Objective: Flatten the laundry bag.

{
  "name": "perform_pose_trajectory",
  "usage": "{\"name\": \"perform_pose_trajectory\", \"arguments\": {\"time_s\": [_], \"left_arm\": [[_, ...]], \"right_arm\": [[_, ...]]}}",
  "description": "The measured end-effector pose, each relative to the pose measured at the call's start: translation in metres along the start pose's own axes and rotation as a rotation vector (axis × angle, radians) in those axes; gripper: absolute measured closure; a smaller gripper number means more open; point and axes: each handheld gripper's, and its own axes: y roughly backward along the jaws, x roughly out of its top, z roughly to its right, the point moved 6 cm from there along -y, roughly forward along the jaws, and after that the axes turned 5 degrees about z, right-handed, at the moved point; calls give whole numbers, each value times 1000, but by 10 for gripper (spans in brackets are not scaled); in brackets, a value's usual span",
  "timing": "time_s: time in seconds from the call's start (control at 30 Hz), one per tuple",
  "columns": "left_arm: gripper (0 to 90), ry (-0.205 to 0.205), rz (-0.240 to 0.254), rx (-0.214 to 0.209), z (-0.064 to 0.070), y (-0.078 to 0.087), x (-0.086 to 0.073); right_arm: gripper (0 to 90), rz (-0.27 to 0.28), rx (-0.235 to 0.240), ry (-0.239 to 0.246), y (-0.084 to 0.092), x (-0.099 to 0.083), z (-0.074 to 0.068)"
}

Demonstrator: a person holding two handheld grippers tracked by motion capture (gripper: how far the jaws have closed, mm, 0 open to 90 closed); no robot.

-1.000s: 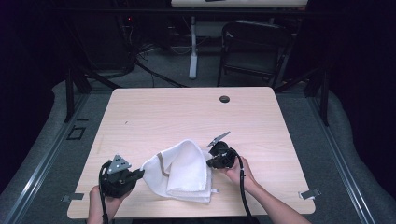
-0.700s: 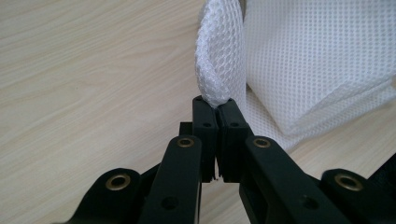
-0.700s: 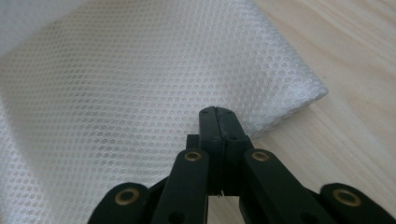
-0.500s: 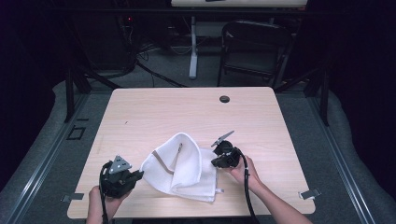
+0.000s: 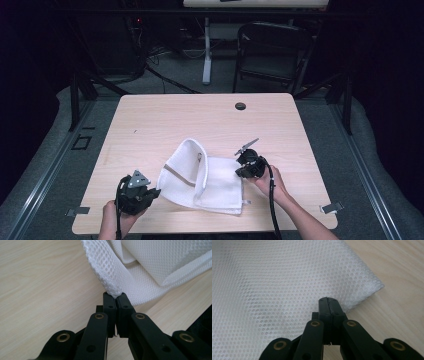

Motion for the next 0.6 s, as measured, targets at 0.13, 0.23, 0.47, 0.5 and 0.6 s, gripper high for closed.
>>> {"name": "perform_pose_trajectory", "arguments": {"time_s": [0.13,0.23,0.47,0.5,0.6], "left_arm": [[877,19,-40,-30,5,-7,-2],[862,16,-77,-54,6,-11,-5],[453,89,-140,-118,7,-8,-11],[419,85,-135,-119,8,-6,-10],[325,94,-117,-131,10,0,-7]], "right_arm": [[900,-5,-23,-4,1,-1,5],[900,-15,-28,0,3,-2,7],[900,-22,-64,32,4,-2,9],[900,-19,-70,41,5,-1,8],[882,-1,-75,54,8,1,7]]}}
